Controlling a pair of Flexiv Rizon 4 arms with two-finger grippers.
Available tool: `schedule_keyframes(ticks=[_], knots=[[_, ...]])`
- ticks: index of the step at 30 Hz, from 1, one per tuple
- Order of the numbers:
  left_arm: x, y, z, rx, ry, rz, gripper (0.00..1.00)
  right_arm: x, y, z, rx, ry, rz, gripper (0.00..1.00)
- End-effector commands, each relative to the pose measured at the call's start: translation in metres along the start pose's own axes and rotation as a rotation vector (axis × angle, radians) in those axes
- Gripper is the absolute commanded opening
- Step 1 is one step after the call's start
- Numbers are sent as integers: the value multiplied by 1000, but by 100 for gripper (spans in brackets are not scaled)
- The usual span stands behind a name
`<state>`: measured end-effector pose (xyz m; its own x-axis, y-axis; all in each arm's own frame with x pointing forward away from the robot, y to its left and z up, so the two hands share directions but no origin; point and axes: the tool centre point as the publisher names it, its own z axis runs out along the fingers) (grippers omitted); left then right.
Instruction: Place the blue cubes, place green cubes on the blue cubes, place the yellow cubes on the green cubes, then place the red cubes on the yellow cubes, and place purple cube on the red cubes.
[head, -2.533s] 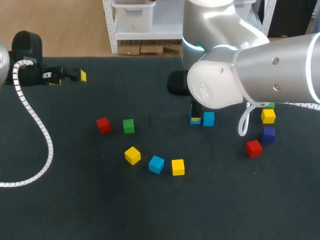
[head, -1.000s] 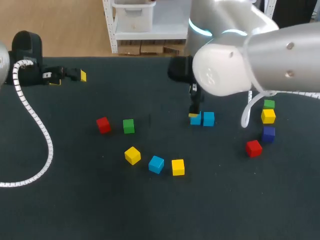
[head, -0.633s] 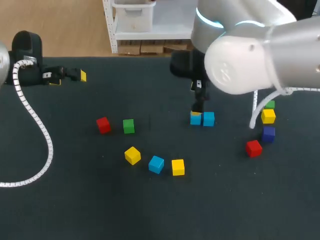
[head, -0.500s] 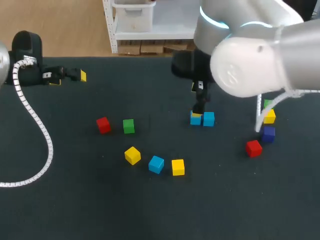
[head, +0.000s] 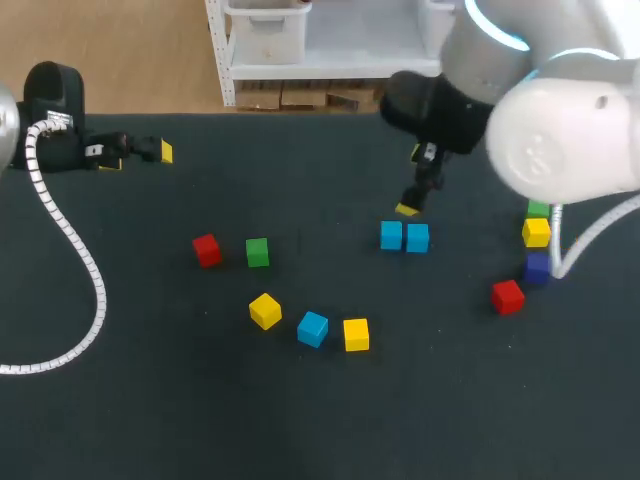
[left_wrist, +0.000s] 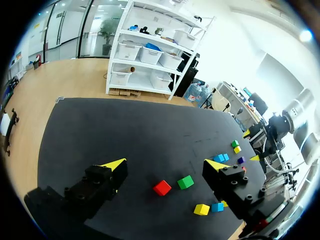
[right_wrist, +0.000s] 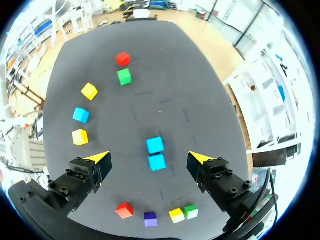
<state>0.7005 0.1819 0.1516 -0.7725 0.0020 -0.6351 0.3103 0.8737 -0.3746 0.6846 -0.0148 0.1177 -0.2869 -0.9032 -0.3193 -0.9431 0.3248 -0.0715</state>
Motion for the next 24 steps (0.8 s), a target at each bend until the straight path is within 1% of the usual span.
schedule_keyframes(ticks=[1,6,13,24], knots=[[1,2,0,11,-6,2,100,20,-5,-19,56,-73,24,100],[1,2,0,11,-6,2,100,30,-19,-33,110,-124,71,100],[1,2,0,11,-6,2,100,45,-40,-54,157,-198,164,100],[1,2,0,11,-6,2,100,70,-69,-83,235,-272,281,100]])
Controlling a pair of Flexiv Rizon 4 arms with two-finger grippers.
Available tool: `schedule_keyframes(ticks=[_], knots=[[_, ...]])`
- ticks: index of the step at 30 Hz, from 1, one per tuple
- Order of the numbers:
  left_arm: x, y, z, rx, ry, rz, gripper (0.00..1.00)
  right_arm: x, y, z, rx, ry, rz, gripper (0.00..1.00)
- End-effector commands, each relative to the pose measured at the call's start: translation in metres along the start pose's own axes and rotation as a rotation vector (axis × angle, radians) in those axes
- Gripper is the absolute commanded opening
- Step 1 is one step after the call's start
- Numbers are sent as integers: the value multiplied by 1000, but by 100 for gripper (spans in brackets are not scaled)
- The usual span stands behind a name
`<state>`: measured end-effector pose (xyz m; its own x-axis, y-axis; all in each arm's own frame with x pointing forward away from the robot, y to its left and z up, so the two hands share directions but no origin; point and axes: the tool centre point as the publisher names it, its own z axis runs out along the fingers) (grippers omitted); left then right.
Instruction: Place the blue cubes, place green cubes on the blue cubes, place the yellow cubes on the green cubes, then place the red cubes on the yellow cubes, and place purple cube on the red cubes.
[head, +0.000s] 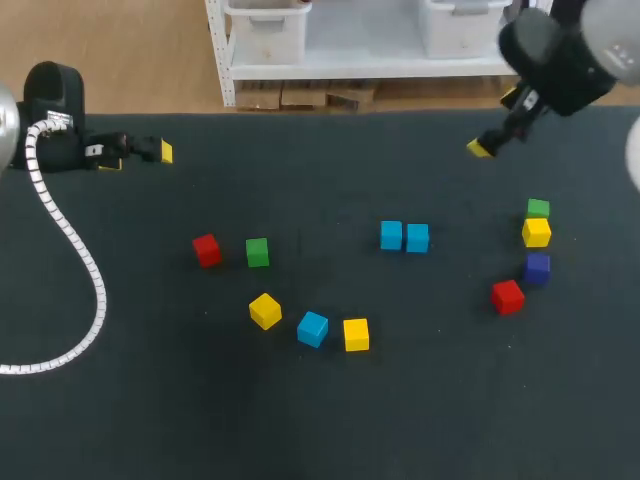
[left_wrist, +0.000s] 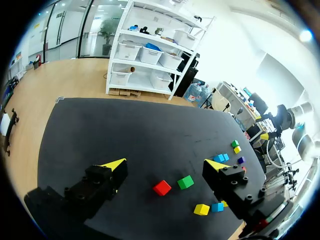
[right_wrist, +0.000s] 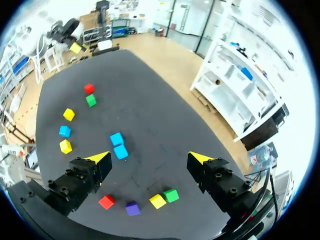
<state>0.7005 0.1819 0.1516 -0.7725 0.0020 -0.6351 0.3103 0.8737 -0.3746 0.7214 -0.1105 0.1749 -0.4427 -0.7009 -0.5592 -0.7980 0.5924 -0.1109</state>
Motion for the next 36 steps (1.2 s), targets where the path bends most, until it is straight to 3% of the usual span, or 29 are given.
schedule_keyframes(ticks=[1,12,36], knots=[[1,2,0,11,-6,2,100,11,-6,-12,61,-44,32,100],[1,2,0,11,-6,2,100,15,-18,-18,68,-71,69,100],[1,2,0,11,-6,2,100,13,-16,-16,62,-66,59,100]])
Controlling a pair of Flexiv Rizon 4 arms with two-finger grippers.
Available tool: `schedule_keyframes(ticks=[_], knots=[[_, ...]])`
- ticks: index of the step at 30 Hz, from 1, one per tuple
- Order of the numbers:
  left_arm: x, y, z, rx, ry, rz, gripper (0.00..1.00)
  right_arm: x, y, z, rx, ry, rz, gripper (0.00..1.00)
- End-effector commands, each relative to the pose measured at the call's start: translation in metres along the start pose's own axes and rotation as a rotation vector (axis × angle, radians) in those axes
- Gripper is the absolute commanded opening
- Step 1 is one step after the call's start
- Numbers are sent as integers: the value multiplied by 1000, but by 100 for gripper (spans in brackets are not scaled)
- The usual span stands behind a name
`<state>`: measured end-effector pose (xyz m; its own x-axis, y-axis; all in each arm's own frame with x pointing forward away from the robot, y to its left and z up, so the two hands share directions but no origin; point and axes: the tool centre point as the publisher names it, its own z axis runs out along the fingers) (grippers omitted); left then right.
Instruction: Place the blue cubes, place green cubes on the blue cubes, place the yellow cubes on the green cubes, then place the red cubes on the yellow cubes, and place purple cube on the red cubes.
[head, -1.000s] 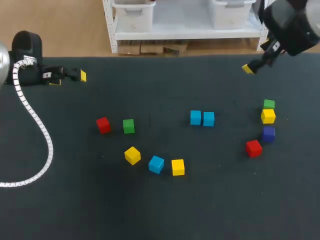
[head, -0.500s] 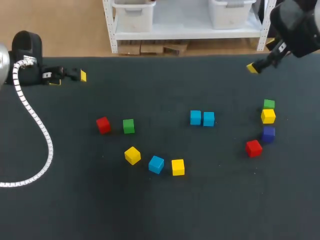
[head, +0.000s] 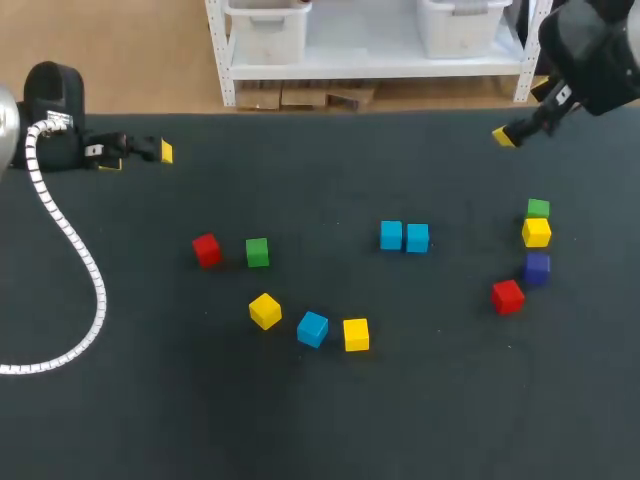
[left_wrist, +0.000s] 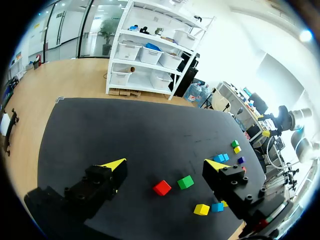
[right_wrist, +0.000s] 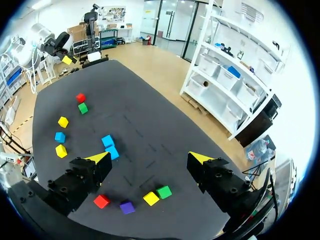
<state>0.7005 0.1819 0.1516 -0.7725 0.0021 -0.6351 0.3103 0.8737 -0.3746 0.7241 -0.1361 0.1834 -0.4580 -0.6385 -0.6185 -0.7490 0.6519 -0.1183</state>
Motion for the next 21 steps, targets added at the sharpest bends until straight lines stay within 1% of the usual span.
schedule_keyframes(ticks=[1,11,13,15,16,17,19,20,21], knots=[[1,2,0,11,-6,2,100,1,2,0,11,-1,1,100],[1,2,0,11,-6,2,100,1,2,0,11,-1,1,100],[0,-6,-2,-43,24,83,100,1,2,0,11,-1,1,100],[0,-16,-3,-83,54,139,100,1,2,0,11,-1,1,100],[1,-21,-3,-82,66,169,100,1,2,0,11,-1,1,100],[2,-26,-3,-113,94,198,100,1,2,0,11,-1,1,100],[6,-38,3,-192,168,297,100,1,2,0,11,-1,1,100],[8,-42,5,-189,173,318,100,1,2,0,11,-1,1,100],[10,-48,7,-201,197,341,100,1,2,0,11,-1,1,100]])
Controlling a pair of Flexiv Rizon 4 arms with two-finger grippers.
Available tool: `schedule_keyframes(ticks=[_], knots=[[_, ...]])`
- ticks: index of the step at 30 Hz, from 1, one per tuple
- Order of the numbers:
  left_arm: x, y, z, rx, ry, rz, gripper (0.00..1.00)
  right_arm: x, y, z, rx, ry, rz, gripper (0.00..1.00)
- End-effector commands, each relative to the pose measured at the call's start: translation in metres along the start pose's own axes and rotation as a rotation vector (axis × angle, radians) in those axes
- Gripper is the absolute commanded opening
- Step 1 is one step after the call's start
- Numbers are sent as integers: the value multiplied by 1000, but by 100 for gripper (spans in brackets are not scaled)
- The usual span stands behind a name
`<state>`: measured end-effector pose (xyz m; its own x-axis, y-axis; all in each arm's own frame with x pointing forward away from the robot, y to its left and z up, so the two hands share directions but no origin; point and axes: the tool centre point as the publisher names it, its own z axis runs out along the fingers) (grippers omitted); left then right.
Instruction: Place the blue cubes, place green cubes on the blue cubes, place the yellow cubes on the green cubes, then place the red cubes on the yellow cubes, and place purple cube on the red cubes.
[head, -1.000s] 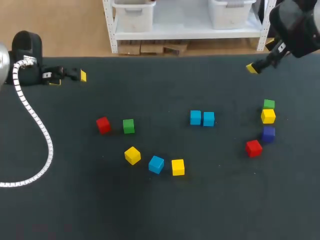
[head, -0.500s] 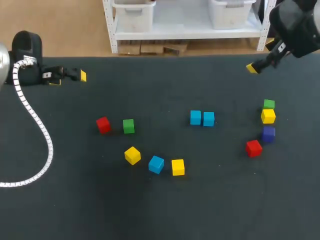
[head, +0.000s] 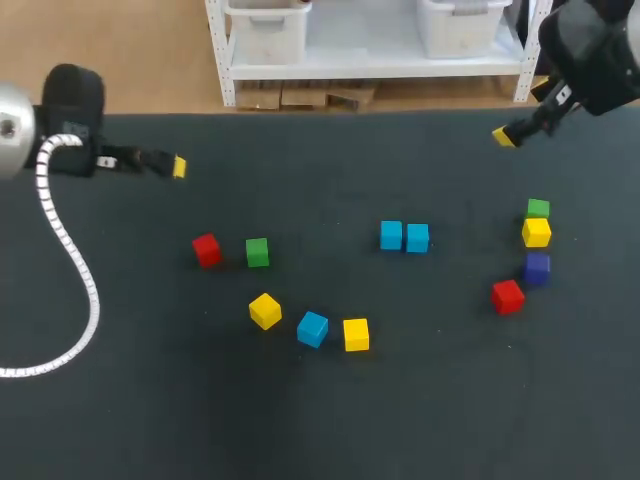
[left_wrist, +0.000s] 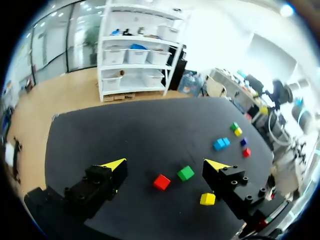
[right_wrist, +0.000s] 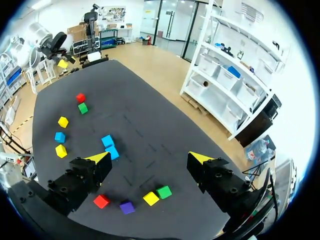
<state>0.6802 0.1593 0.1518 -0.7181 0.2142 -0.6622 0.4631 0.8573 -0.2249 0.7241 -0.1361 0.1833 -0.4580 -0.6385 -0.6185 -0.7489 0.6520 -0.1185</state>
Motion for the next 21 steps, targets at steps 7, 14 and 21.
schedule_keyframes(ticks=[7,14,21], knots=[[5,-67,30,-208,316,387,100,1,2,-1,10,-1,1,100],[31,-108,50,-108,395,652,100,1,2,-1,10,-1,1,100],[55,-126,52,-9,424,925,100,1,2,-1,10,-1,1,100]])
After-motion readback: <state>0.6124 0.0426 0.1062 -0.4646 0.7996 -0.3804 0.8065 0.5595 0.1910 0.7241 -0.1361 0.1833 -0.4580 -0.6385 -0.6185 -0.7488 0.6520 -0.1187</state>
